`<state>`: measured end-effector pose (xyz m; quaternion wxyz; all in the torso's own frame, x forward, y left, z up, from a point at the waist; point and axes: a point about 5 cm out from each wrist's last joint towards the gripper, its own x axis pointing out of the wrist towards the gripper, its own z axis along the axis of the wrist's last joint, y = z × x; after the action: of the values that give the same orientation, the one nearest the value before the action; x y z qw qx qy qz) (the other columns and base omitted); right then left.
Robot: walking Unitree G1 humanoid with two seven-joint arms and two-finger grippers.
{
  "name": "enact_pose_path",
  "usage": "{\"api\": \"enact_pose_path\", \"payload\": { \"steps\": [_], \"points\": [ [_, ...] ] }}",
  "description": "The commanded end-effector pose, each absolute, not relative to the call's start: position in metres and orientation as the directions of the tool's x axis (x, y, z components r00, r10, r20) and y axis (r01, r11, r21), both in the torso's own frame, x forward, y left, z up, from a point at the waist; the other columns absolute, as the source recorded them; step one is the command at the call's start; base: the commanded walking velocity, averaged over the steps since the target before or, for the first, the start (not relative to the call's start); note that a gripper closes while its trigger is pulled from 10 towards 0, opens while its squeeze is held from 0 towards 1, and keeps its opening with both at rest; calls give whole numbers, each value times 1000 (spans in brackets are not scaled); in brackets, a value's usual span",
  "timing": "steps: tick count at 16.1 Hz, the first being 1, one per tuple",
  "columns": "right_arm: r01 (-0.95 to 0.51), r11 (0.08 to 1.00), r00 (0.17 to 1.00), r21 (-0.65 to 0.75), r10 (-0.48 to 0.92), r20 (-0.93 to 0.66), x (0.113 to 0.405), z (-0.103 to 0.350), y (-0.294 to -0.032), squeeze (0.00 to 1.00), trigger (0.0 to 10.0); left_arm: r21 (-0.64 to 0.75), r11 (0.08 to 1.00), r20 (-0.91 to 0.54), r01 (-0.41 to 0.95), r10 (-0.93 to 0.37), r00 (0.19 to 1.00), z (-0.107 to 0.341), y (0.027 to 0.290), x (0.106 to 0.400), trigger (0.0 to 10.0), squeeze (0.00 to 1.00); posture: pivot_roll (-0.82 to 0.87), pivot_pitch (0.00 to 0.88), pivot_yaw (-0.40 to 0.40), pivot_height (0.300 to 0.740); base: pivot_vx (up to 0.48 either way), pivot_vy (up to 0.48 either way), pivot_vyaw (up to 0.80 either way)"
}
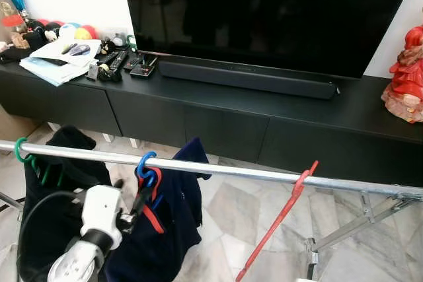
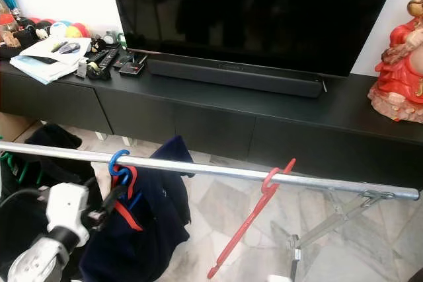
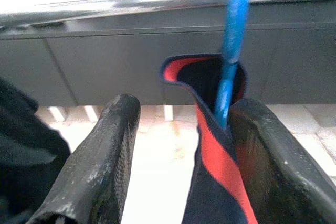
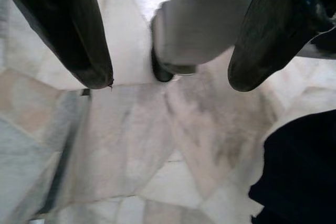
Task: Hang hanger
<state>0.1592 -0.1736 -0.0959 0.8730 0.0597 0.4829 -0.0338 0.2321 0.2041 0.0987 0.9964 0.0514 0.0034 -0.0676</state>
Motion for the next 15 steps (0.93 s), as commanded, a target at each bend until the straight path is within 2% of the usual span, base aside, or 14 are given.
{"api": "enact_pose_path", "payload": {
  "steps": [1,3,5,6,7,8,9,10,15],
  "points": [
    [115,991,518,63,-6,-856,157,-97,-171,0,10000,94,994,-22,51,-49,999,98,213,227,10000,0,-7,77,20,721,0,0,0],
    [98,993,517,62,2,-856,158,-97,-166,0,10000,61,996,-29,-58,60,998,93,225,225,10000,0,-8,74,16,721,0,0,0],
    [103,993,521,53,-9,-853,159,-96,-177,0,10000,79,996,-28,-40,43,999,93,225,225,10000,0,-9,73,18,721,0,0,0],
    [107,993,522,44,-19,-853,158,-95,-187,0,10000,116,993,-39,-27,32,999,92,227,224,10000,0,-9,73,18,721,0,0,0],
    [114,993,522,35,-30,-852,154,-95,-199,0,10000,239,969,-36,-64,75,997,92,238,224,10000,0,-9,73,14,721,0,0,0],
    [115,993,522,33,-33,-852,153,-95,-202,0,10000,271,960,-32,-69,80,996,92,240,224,10000,0,-9,73,14,721,0,0,0],
    [117,993,517,25,-40,-855,148,-95,-210,0,10000,248,961,-16,-121,129,992,94,252,224,10000,0,-2,74,7,721,0,0,0],
    [115,993,514,24,-39,-857,144,-96,-211,0,10000,219,970,-8,-109,114,993,95,251,224,10000,0,0,73,9,721,0,0,0],
    [75,995,527,60,11,-850,160,-97,-164,0,10000,38,998,36,-41,39,999,102,228,228,10000,0,-5,70,4,721,0,0,0]
  ]
}}
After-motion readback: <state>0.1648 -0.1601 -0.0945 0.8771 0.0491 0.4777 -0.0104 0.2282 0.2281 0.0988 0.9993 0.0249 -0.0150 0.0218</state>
